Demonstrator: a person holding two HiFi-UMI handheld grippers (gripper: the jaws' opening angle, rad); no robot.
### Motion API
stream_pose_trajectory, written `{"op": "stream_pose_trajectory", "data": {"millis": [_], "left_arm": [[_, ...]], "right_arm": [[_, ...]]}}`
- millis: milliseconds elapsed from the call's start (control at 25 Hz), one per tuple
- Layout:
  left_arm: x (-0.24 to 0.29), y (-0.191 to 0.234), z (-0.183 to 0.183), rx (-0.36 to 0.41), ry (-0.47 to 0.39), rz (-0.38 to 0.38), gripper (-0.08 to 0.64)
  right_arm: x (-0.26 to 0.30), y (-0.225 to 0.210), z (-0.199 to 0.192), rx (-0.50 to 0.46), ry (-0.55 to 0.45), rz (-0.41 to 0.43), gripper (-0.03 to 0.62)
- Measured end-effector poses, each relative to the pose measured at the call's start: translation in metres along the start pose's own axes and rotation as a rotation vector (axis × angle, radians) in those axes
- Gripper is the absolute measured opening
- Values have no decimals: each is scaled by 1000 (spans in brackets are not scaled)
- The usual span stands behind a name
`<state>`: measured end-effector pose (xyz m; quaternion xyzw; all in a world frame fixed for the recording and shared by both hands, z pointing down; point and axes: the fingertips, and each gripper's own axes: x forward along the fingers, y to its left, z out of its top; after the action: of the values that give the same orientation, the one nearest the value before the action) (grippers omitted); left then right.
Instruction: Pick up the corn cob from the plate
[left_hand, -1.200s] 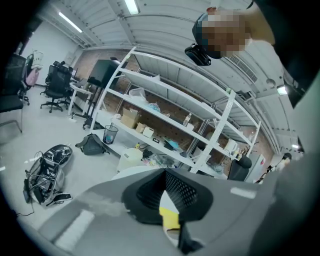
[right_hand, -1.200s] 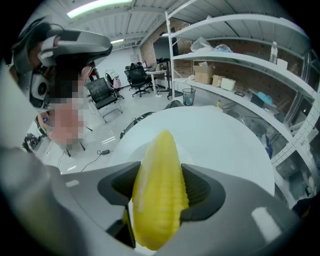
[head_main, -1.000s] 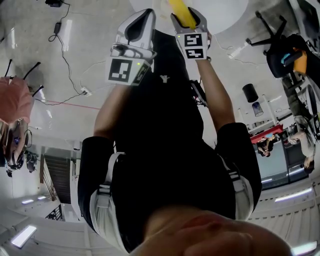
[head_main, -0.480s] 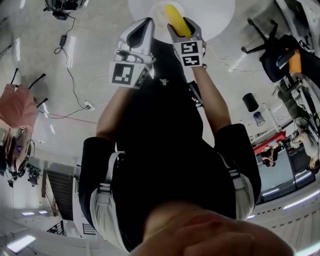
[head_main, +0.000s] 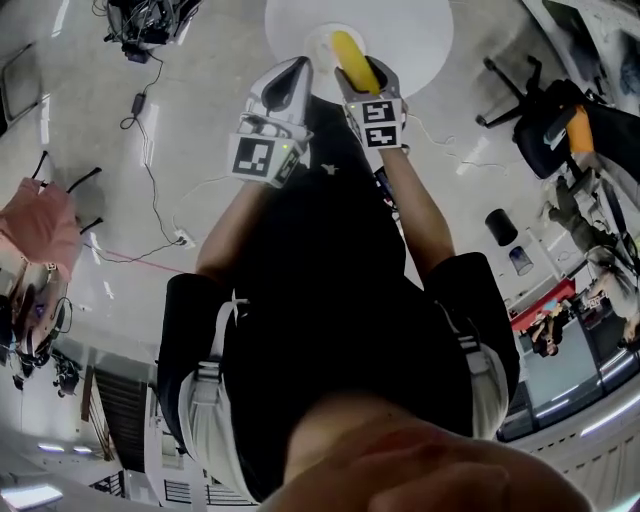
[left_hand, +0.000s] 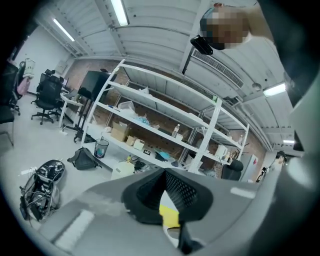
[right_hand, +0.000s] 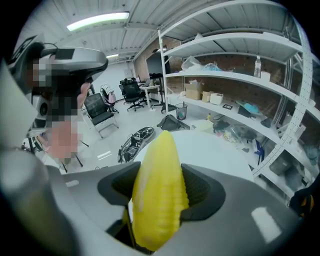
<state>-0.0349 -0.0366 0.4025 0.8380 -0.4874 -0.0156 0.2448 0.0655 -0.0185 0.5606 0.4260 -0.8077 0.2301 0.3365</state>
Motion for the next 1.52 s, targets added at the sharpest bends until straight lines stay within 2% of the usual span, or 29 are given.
{"op": "stream_pose_trajectory", "data": {"millis": [240,840,1520], "left_arm": [[-8,-11,8,23,-10,-27,3],[-20,-35,53,101,-108,-101,2],[-29,-52,88,150,-173,-141,3]], "right_arm": [[-16,5,13,13,-39,-19,264],[-71,15,71,19,-199,-75,264],[-133,13,131,38,-391,-122,264]]}}
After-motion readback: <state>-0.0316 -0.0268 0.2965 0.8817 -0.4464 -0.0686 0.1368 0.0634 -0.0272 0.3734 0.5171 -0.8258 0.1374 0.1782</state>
